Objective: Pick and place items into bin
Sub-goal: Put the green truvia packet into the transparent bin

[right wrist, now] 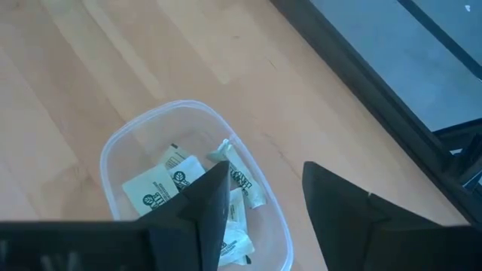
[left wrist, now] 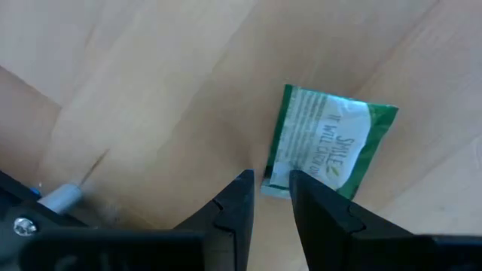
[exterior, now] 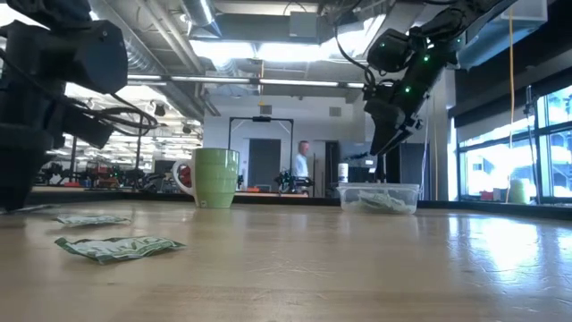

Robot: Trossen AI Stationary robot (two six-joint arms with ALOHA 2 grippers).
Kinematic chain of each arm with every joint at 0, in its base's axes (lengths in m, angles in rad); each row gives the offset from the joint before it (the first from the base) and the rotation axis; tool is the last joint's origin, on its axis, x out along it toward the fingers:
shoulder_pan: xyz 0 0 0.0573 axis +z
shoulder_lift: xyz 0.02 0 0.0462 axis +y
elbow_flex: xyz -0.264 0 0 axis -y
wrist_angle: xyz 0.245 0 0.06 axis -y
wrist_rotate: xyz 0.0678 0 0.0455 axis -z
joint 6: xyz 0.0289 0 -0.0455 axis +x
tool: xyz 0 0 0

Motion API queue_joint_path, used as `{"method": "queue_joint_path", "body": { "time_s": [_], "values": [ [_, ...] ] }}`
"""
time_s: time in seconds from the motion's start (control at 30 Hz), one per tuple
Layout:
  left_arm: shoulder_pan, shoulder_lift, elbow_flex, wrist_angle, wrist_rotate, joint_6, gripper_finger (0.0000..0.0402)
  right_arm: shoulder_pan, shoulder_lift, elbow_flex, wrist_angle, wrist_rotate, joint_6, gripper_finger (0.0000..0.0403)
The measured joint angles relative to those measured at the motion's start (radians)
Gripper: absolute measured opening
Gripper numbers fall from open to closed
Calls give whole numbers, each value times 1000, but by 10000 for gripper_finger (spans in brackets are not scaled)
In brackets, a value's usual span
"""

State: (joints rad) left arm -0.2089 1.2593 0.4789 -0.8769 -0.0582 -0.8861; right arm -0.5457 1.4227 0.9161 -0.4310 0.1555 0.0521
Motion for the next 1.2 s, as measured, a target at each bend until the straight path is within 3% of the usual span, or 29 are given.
{"method": "queue_joint_path", "body": {
  "time_s": [0.17, 0.47, 0.6, 0.97, 1.07, 1.2],
  "values": [
    [0, 22, 1, 11, 19, 2, 78, 0, 0, 0, 0, 0, 0, 171],
    [2, 23, 0, 25, 34, 2, 10, 0, 0, 0, 0, 0, 0, 171],
    [2, 26, 7, 22, 45, 35, 4, 0, 0, 0, 0, 0, 0, 171],
    [2, 34, 154, -53, -122, 140, 2, 14, -82, 0, 4, -5, 41, 171],
    [2, 34, 201, -55, -181, 149, 2, 44, -140, 0, 25, -97, 24, 171],
    [1, 32, 260, -4, -287, 203, 2, 119, -179, 1, 95, -324, -9, 171]
  ]
}}
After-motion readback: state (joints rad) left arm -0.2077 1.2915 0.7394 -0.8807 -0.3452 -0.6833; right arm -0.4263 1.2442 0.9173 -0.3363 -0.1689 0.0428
